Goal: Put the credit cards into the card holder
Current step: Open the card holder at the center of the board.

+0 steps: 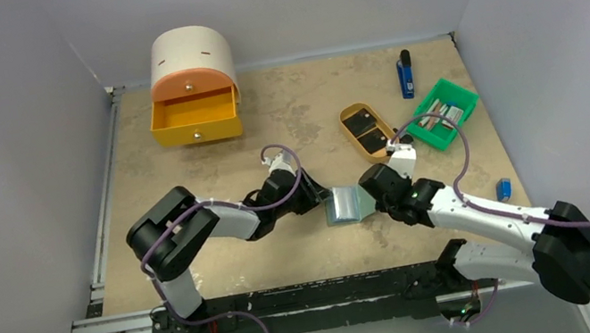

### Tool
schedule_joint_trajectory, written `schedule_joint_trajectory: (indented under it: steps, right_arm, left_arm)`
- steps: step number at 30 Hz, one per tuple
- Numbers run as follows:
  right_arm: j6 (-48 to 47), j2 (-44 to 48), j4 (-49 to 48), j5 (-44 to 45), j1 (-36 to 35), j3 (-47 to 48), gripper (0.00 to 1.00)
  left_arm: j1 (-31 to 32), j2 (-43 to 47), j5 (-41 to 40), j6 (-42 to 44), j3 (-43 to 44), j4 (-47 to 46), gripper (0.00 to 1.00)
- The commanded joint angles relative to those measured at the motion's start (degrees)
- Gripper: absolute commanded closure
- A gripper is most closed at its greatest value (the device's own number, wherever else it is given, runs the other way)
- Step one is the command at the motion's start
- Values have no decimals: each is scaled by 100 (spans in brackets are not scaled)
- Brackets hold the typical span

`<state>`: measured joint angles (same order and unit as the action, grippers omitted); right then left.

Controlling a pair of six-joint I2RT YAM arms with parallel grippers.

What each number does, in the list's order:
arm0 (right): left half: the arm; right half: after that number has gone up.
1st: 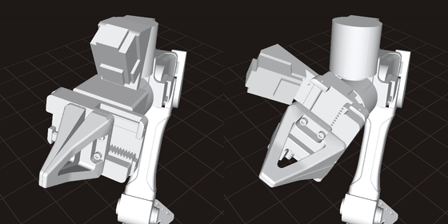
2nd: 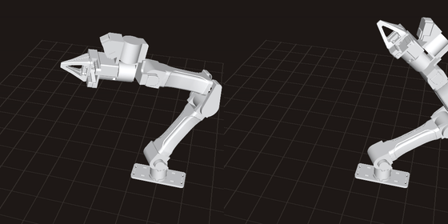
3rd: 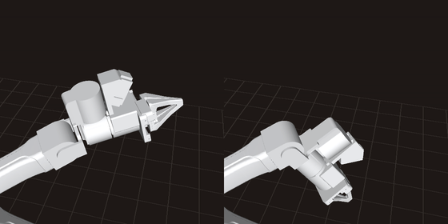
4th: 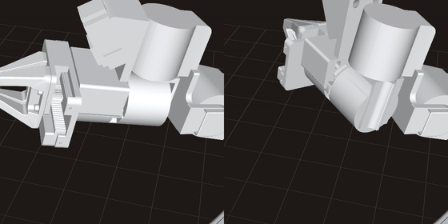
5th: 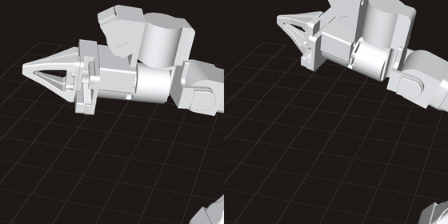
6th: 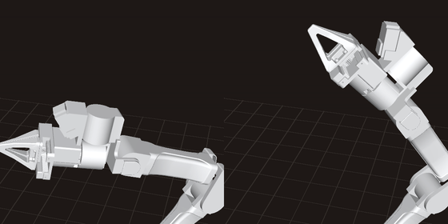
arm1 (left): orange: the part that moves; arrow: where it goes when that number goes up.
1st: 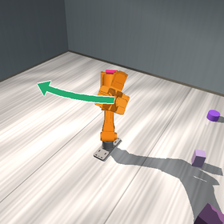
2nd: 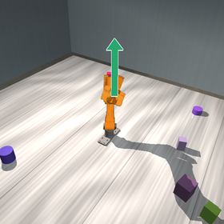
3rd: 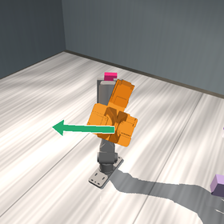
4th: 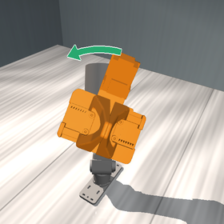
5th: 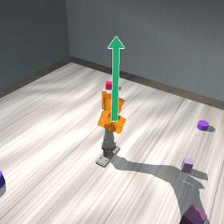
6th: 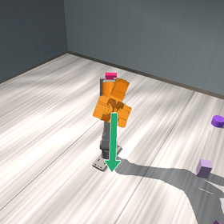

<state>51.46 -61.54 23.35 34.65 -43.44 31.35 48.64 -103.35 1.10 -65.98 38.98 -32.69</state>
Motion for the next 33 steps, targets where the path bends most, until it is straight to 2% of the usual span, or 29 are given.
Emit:
schedule_joint_trajectory:
  steps: [1,6,9,20,25,30,33]
  right_arm:
    - [275,-81,74,-79,15,-71,100]
    - [433,-225,32,-213,11,-111,100]
    - [530,-324,61,-276,13,-120,100]
    - [666,-527,90,-539,15,-147,100]
    - [660,-526,68,-629,15,-166,100]
    - [624,-445,188,-707,18,-102,100]
    - [575,-301,265,-736,14,-63,94]
  left_arm:
    - [53,343,-287,157,-328,636,58]
    - [49,379,-280,280,-391,741,55]
    - [49,214,-144,258,-406,628,58]
    - [44,155,-65,373,-358,578,81]
    - [49,96,-23,453,-301,598,100]
    - [53,290,-88,461,-418,537,100]
    - [49,502,-277,546,-455,715,100]
